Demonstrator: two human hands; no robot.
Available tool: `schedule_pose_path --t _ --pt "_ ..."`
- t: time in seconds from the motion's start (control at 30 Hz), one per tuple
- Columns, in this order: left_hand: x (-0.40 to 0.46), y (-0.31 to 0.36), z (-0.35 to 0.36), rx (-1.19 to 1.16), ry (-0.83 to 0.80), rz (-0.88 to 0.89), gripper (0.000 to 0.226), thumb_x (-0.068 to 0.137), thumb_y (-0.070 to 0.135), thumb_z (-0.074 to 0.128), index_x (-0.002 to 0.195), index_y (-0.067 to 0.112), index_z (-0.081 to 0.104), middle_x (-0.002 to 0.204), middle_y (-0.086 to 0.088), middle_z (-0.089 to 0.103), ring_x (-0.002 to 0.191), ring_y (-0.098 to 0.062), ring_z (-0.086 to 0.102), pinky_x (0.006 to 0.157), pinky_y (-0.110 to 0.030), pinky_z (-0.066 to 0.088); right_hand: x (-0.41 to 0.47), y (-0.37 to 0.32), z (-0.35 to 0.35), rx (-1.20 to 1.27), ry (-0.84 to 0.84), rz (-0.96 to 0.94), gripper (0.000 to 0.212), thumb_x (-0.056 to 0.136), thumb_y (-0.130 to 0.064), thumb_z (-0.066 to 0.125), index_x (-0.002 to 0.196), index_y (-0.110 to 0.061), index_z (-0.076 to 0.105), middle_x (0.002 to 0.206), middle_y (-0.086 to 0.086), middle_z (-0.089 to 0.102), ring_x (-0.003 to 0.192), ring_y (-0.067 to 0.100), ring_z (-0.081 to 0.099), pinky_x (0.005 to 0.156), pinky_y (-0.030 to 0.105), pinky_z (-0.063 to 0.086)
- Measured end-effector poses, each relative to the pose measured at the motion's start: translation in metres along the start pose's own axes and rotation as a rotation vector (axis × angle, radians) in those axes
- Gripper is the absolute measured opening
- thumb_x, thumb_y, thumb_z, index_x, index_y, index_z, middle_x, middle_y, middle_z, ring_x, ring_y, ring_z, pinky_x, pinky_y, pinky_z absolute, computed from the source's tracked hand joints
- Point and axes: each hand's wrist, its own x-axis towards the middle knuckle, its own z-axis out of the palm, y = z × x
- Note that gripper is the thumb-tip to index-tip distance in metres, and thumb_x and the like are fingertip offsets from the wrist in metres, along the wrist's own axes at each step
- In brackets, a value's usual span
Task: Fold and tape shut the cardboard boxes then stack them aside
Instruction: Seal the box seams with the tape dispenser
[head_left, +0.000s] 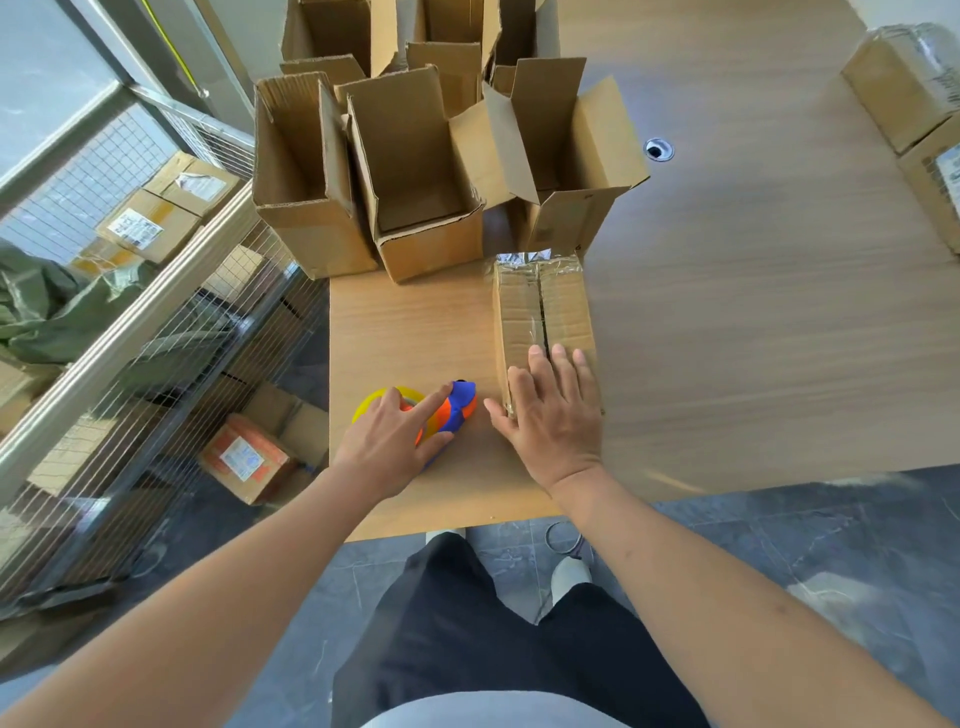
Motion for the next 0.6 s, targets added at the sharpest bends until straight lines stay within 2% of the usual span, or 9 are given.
schedule_pose_path --t 0.07,0.13,0.27,0.33,0.4,0.5,0.6 --pt "0.0 0.001 -0.003 0.026 0.005 0.009 0.061 0.101 0.062 0.037 0.158 0.052 0.015 0.113 -0.008 0.048 0.107 -0.03 0.053 0.086 -0.044 0.052 -0.001 0.002 0.0 0.013 -0.006 -0.016 0.055 0.096 -0.065 0.053 0.106 -0.011 0.065 0.126 0.018 0.065 0.122 0.043 0.06 0.111 0.057 0.041" --pt "0.001 0.004 -0.008 0.052 0.014 0.01 0.058 0.104 0.055 0.038 0.158 0.048 0.019 0.113 -0.01 0.048 0.105 -0.031 0.054 0.084 -0.044 0.052 -0.001 0.003 -0.003 0.034 -0.057 -0.007 0.065 0.09 -0.074 0.054 0.107 -0.012 0.065 0.129 0.017 0.064 0.124 0.043 0.059 0.113 0.057 0.04" --pt "0.005 0.01 -0.018 0.021 0.074 0.032 0.049 0.105 0.046 0.043 0.153 0.036 0.036 0.114 -0.011 0.05 0.099 -0.033 0.057 0.08 -0.046 0.053 0.005 0.003 -0.02 0.13 -0.279 0.068 0.088 0.055 -0.078 0.078 0.115 -0.015 0.062 0.139 0.013 0.058 0.136 0.041 0.048 0.121 0.055 0.027" --pt "0.009 0.014 -0.021 -0.03 0.112 0.076 0.048 0.104 0.038 0.048 0.151 0.031 0.041 0.113 -0.01 0.05 0.094 -0.034 0.058 0.08 -0.047 0.053 0.006 0.006 -0.03 0.216 -0.357 0.074 0.099 0.047 -0.076 0.084 0.123 -0.017 0.058 0.146 0.012 0.053 0.143 0.04 0.041 0.124 0.054 0.021" --pt "0.012 0.021 -0.024 -0.065 0.137 0.146 0.049 0.102 0.034 0.048 0.15 0.026 0.043 0.116 -0.011 0.049 0.092 -0.038 0.059 0.08 -0.048 0.053 0.006 0.013 -0.039 0.299 -0.432 0.054 0.107 0.048 -0.071 0.088 0.134 -0.019 0.052 0.154 0.011 0.044 0.15 0.037 0.031 0.127 0.05 0.014" --pt "0.016 0.039 -0.032 -0.068 0.183 0.238 0.057 0.097 0.048 0.032 0.149 0.024 0.042 0.134 -0.009 0.043 0.1 -0.041 0.061 0.083 -0.05 0.055 0.01 0.03 -0.053 0.4 -0.543 0.009 0.112 0.057 -0.066 0.088 0.149 -0.022 0.042 0.165 0.004 0.027 0.156 0.03 0.015 0.129 0.041 0.005" --pt "0.014 0.061 -0.042 -0.053 0.224 0.34 0.066 0.099 0.053 0.029 0.15 0.017 0.047 0.154 -0.008 0.036 0.122 -0.04 0.058 0.089 -0.052 0.056 0.017 0.049 -0.065 0.499 -0.607 -0.01 0.108 0.07 -0.057 0.087 0.157 -0.021 0.033 0.169 -0.005 0.019 0.157 0.017 0.01 0.128 0.036 0.015"
